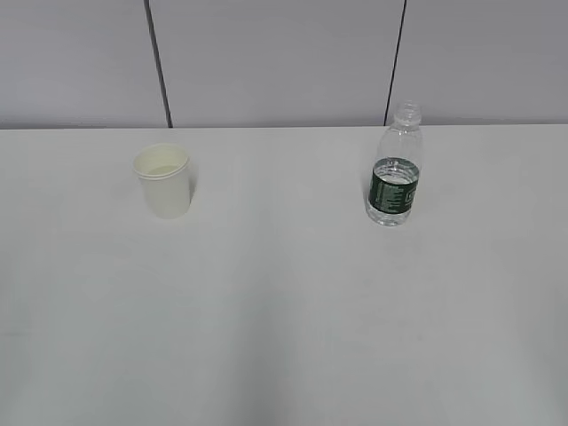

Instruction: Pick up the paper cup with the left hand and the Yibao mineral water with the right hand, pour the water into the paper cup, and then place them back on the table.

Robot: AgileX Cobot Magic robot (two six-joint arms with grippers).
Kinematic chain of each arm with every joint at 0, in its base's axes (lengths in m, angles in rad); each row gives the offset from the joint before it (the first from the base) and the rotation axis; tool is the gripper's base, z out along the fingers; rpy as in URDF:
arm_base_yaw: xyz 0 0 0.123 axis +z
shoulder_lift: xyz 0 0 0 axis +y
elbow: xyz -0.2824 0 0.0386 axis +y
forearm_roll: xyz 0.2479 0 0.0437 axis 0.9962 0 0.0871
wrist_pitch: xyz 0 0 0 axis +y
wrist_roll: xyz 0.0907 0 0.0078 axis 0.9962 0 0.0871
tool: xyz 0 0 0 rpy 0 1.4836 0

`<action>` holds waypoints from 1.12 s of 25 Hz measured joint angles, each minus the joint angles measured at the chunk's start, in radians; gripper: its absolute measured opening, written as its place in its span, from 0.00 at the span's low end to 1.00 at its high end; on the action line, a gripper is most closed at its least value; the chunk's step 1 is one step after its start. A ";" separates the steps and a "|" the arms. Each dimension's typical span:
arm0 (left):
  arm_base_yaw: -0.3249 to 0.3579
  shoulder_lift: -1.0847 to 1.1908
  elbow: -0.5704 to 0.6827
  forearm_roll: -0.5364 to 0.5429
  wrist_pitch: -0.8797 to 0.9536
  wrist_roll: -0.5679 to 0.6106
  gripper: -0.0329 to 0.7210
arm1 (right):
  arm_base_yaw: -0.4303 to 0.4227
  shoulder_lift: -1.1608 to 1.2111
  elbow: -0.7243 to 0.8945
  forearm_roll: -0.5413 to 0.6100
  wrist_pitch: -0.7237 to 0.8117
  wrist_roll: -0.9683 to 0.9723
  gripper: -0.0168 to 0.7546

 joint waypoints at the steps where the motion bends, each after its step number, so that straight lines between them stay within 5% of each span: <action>1: 0.000 0.000 0.000 0.000 0.000 0.000 0.59 | 0.000 0.000 0.000 0.000 0.000 0.000 0.78; 28: 0.000 0.000 0.000 -0.001 0.000 0.000 0.59 | 0.000 0.000 0.000 0.000 -0.002 -0.002 0.78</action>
